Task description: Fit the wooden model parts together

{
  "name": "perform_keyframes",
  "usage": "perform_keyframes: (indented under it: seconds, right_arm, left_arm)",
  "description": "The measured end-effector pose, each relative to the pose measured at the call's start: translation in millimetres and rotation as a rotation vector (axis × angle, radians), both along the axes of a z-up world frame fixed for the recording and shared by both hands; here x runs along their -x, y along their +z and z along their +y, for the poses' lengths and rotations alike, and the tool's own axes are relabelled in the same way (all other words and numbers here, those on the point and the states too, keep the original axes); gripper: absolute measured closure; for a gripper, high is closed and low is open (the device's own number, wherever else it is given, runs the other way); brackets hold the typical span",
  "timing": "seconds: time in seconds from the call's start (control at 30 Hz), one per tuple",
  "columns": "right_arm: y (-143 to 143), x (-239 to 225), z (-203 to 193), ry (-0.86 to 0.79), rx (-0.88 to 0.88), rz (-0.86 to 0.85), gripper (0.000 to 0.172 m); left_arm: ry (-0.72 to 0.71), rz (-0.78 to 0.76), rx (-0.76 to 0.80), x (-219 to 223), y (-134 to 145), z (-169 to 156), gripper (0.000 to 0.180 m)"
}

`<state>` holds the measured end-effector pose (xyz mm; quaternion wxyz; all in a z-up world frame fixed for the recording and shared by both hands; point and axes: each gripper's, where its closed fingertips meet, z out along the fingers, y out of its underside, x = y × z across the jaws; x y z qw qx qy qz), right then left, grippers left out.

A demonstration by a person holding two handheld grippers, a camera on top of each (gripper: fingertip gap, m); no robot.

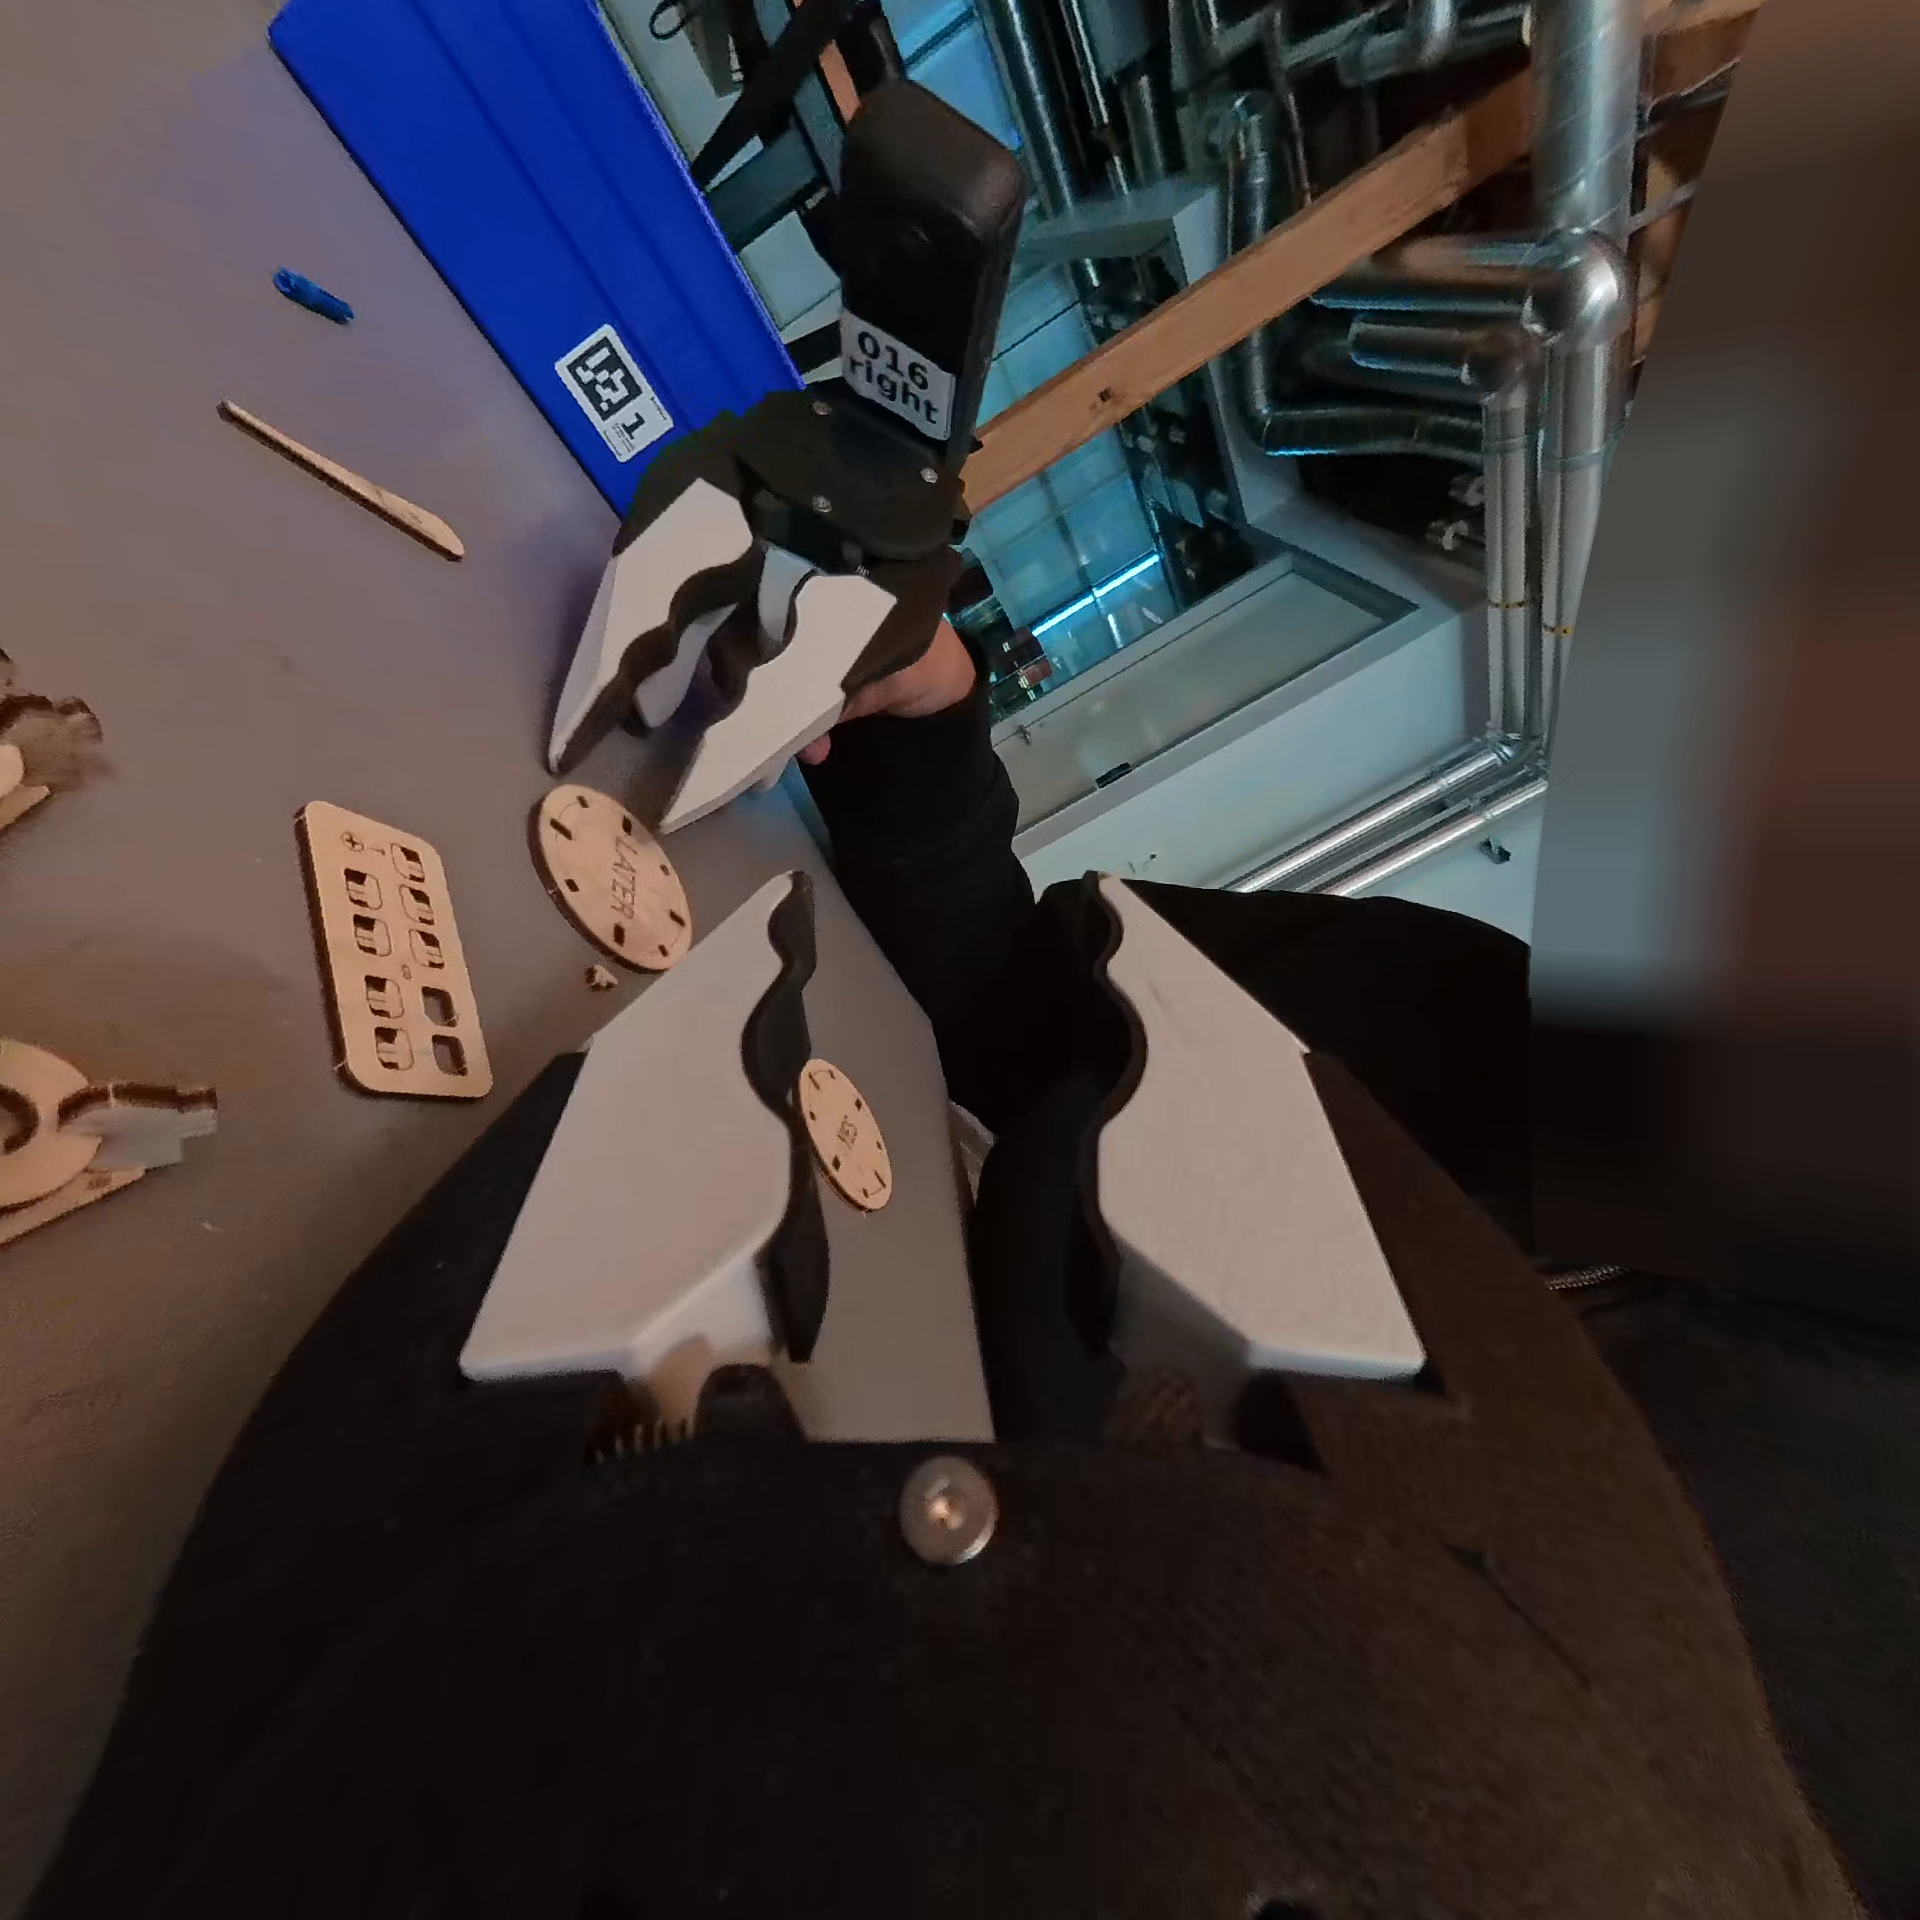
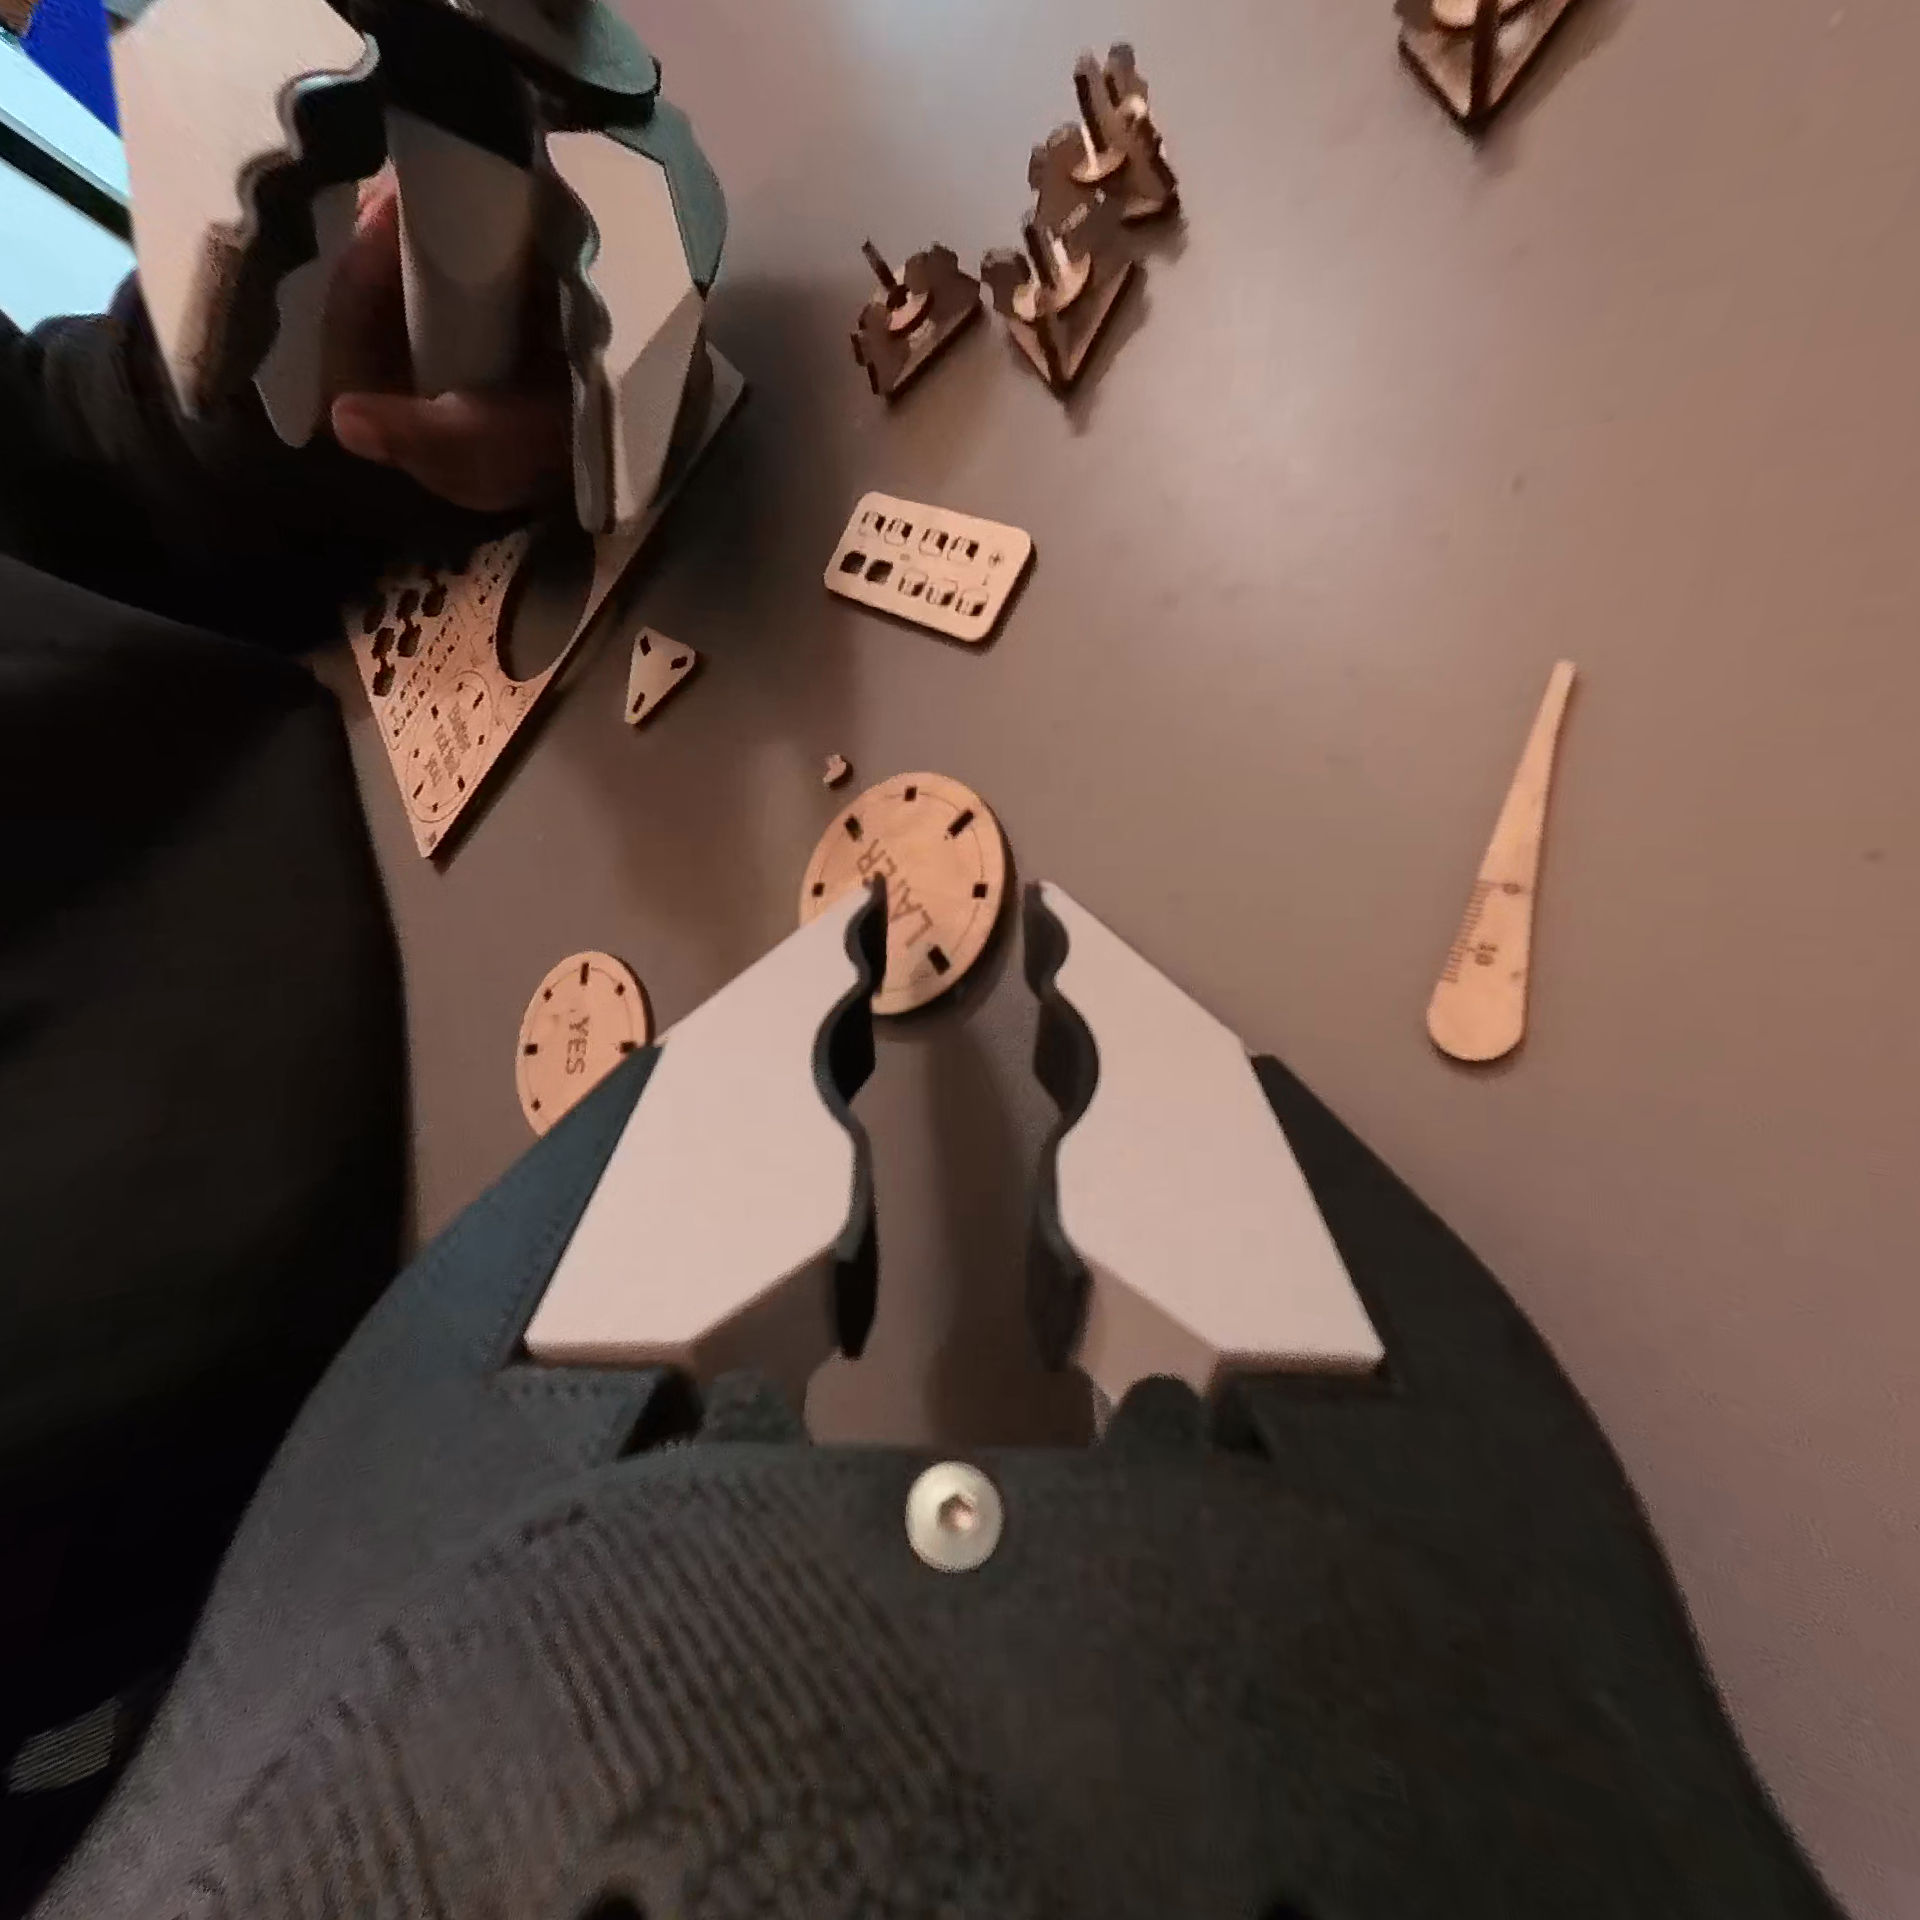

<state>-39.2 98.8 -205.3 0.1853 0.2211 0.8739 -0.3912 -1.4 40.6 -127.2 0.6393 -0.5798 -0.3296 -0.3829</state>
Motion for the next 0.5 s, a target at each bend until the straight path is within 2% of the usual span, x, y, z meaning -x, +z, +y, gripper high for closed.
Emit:
perform_keyframes:
  seconds: [0.1,0.3,0.5]
  right_arm:
    - [7.1,7.1,-2.5,-0.019,0.022,0.059,0.142]
    - [27.8,27.0,-1.5,-0.087,0.071,0.220,0.147]
    - [26.6,26.9,-0.7,-0.081,0.053,0.245,0.150]
  left_arm:
    - [0.002,0.013,0.019,-0.1,-1.9,0.5,0.132]
    - [0.002,0.067,0.096,-2.4,-10.3,4.1,0.135]
    - [0.001,0.134,0.179,-4.7,-18.6,7.5,0.136]
